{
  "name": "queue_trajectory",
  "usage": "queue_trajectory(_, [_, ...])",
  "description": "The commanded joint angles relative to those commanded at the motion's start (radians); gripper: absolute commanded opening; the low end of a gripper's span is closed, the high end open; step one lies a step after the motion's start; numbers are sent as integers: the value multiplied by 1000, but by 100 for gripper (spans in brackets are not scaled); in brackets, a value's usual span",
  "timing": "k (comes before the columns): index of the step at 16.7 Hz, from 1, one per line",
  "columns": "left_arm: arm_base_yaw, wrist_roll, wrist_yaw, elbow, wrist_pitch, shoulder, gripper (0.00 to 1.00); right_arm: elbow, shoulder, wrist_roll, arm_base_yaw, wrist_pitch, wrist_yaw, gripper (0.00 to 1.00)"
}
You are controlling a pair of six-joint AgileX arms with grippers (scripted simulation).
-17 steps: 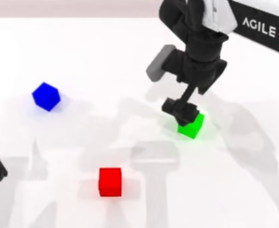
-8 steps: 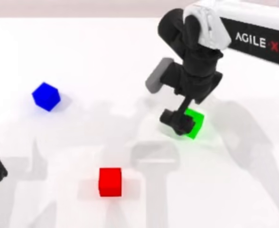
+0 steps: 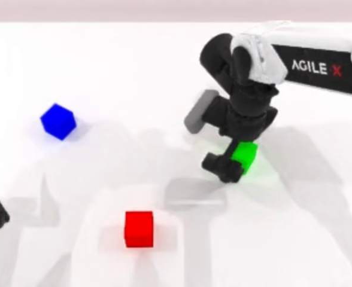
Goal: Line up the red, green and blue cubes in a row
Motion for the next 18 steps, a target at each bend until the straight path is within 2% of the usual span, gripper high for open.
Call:
queue_trajectory(1, [0,0,0,0,0,0,100,0,0,0,0,0,0,100])
queue_trajectory(14, [0,0,0,0,0,0,100,0,0,0,0,0,0,2])
queue_trajectory(18, [0,0,0,0,0,0,100,0,0,0,0,0,0,0])
